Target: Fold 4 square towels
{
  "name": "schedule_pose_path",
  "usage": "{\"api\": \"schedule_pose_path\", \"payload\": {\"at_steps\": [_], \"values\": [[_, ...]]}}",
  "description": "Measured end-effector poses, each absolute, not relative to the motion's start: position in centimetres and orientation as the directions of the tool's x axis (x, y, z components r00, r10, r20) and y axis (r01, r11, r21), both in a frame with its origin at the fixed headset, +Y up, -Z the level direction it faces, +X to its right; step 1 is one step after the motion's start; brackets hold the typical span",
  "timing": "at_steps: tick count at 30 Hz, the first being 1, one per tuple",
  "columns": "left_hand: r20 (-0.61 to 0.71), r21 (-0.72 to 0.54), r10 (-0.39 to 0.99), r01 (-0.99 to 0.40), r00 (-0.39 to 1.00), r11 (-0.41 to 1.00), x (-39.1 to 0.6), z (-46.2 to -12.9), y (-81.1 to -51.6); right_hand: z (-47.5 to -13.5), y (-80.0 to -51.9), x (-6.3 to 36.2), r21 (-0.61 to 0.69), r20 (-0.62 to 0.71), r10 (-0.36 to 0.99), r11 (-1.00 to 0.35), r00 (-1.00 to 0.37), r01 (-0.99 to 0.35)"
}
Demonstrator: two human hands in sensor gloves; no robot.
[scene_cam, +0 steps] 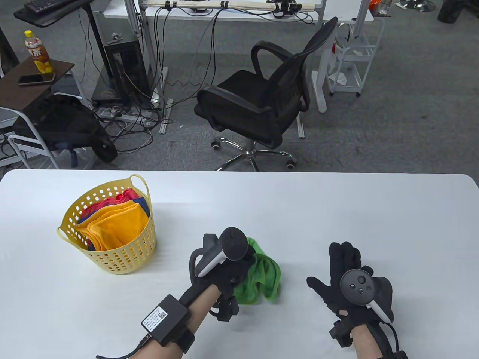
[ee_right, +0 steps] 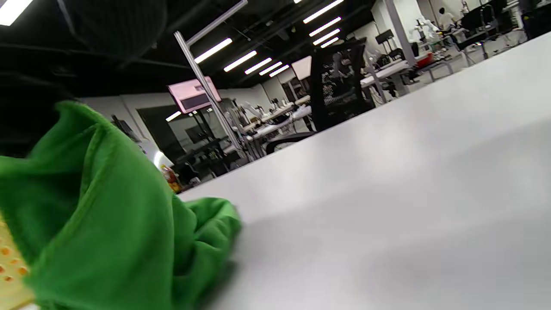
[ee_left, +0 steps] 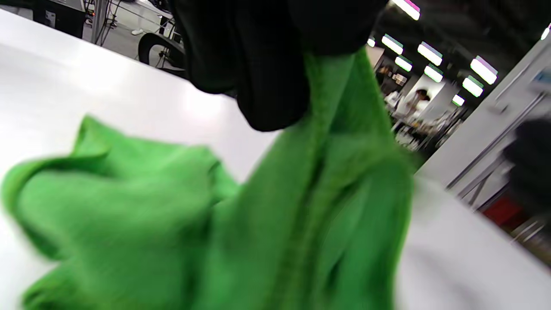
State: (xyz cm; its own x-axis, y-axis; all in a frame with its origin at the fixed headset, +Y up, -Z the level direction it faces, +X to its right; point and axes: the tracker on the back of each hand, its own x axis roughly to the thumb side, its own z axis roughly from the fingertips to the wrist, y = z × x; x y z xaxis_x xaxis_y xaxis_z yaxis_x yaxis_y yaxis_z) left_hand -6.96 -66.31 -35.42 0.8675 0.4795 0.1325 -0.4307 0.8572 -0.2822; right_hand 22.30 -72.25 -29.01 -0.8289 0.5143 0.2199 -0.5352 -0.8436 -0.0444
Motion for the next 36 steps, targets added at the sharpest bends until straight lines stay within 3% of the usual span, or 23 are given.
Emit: {"api": "schedule_pose_path", "payload": {"at_steps": [8, 13, 15, 19, 23, 26, 31, 34, 36], "values": [[0.198, -0.265, 0.634, -0.582, 0.748, 0.769, -4.6, -33.9, -60.3, -26.8, -70.0, 20.0, -0.118, 0.33, 0.65, -0.691, -0.684, -0.713], [0.263, -0.208, 0.609, -0.572, 0.748, 0.793, -2.9, -32.8, -56.6, -25.5, -68.6, 19.6, -0.17, 0.336, 0.722, -0.585, -0.605, -0.793], [0.281, -0.183, 0.596, -0.567, 0.752, 0.803, -2.4, -32.3, -55.5, -24.8, -68.0, 20.0, -0.275, 0.308, 0.735, -0.539, -0.604, -0.796], [0.296, -0.164, 0.585, -0.563, 0.755, 0.81, -1.9, -31.9, -54.6, -24.3, -66.6, 21.6, -0.417, 0.282, 0.678, -0.551, -0.679, -0.723], [0.28, -0.133, 0.604, -0.592, 0.746, 0.795, -2.0, -31.9, -54.0, -25.1, -67.4, 22.8, -0.287, 0.179, 0.752, -0.577, -0.635, -0.765], [0.286, -0.133, 0.633, -0.624, 0.719, 0.77, -1.9, -31.7, -53.3, -25.1, -67.8, 21.8, -0.179, 0.189, 0.81, -0.528, -0.556, -0.83], [0.338, -0.215, 0.682, -0.652, 0.648, 0.727, -0.5, -30.5, -52.7, -23.1, -66.5, 18.7, -0.243, 0.26, 0.786, -0.51, -0.562, -0.825], [0.398, -0.215, 0.623, -0.592, 0.673, 0.777, 0.8, -29.5, -52.7, -22.3, -65.8, 18.5, -0.31, 0.289, 0.773, -0.482, -0.564, -0.82], [0.46, -0.147, 0.481, -0.47, 0.746, 0.87, 1.8, -28.7, -53.0, -22.1, -65.4, 19.2, -0.334, 0.296, 0.788, -0.444, -0.54, -0.831]]}}
